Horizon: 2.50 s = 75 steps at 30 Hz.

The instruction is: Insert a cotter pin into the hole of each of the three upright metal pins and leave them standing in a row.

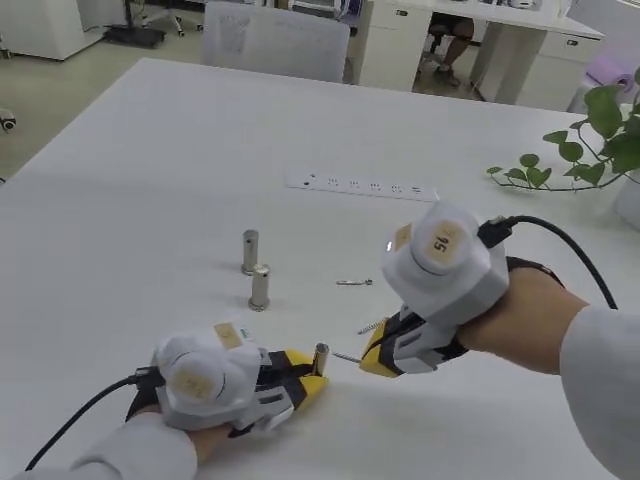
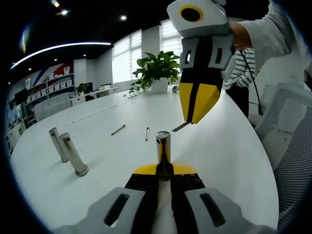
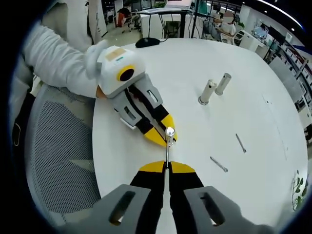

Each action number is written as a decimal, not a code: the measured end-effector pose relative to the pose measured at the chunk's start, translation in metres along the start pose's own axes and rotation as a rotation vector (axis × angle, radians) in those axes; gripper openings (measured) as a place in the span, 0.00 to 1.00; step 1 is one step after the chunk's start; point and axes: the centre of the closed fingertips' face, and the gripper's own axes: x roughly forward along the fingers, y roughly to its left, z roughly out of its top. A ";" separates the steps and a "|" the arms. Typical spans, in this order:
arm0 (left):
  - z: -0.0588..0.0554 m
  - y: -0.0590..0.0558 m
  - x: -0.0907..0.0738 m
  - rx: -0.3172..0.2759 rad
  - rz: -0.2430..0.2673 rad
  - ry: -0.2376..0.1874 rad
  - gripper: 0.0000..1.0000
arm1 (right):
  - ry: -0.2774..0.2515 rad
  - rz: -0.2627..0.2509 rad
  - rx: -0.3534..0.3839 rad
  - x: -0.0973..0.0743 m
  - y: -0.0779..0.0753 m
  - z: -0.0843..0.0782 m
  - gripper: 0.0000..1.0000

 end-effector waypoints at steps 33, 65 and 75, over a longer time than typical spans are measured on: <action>0.000 0.000 0.001 0.005 0.003 -0.004 0.06 | 0.063 0.030 0.034 0.008 -0.002 0.009 0.03; 0.000 0.000 0.002 0.004 0.006 -0.005 0.06 | 0.060 0.043 0.018 0.021 -0.003 0.027 0.04; 0.000 0.001 0.002 0.004 0.006 -0.005 0.06 | 0.066 0.053 0.017 0.021 -0.002 0.028 0.05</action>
